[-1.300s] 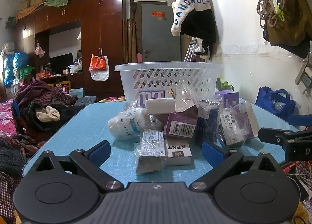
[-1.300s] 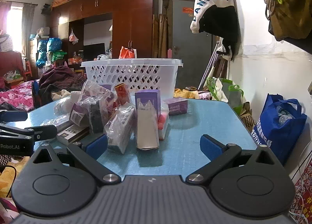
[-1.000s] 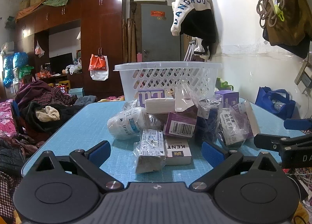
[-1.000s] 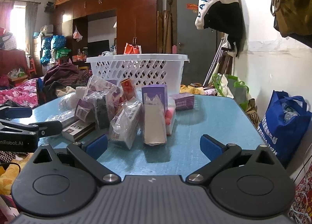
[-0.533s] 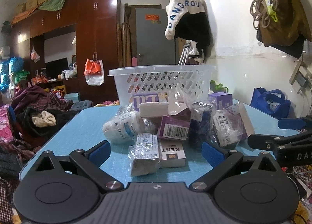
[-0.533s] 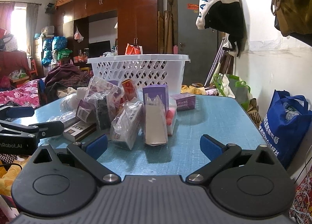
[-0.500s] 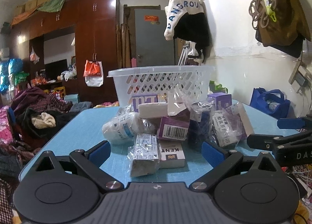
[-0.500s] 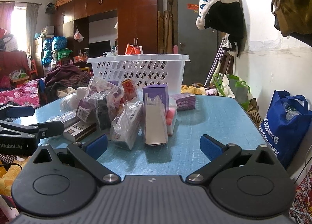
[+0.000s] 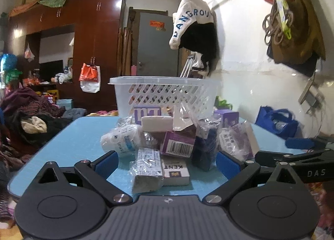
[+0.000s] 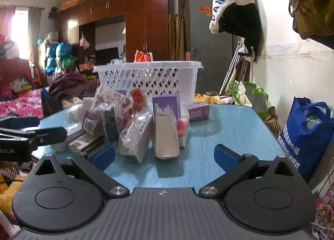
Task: Organize objects
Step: 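Move both tools toward the pile of packaged items on the table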
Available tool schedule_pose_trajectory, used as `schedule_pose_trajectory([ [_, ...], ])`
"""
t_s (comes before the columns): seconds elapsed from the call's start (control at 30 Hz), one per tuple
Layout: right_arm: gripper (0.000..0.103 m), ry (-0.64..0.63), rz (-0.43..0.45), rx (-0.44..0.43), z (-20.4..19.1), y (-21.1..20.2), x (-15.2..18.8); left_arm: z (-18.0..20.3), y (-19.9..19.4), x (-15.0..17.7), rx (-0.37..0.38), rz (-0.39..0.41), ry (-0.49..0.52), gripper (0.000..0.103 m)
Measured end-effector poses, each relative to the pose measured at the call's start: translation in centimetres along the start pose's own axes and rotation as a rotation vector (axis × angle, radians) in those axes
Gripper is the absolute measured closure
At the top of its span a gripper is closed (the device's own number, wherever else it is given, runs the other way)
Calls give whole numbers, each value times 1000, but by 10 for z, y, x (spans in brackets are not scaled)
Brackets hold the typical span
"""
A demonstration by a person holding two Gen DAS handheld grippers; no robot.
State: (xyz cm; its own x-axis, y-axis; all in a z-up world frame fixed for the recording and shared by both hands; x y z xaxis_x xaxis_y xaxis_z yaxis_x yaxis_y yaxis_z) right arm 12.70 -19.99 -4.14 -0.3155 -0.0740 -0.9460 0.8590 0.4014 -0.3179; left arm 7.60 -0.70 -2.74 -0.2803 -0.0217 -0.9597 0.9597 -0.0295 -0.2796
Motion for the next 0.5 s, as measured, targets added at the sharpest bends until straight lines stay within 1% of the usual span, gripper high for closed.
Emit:
schedule_pose_trajectory([
  [0.07, 0, 1, 3, 4, 0, 0, -1, 0, 0, -1, 3, 7, -5, 2],
  [0.33, 0, -14, 0, 4, -2, 0, -1, -1, 4, 1, -42, -3, 33, 2],
  [0.5, 0, -14, 8, 10, -1, 0, -2, 1, 4, 3, -34, -10, 43, 2],
])
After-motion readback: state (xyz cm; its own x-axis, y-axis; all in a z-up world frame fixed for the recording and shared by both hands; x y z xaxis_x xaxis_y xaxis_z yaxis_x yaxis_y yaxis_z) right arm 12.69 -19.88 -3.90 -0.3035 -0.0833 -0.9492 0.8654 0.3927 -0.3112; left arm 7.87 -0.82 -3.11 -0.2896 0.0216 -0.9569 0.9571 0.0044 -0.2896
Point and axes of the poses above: each gripper's, at about its wrist camera, not at the fingertips, and y roughly the way its jaws point, z to its right, x to its underside, the point moved 8 cm from there along y, roughly the way its jaws point, and after that the axes turned 6 degrees about -x, right-handed, at the moved point
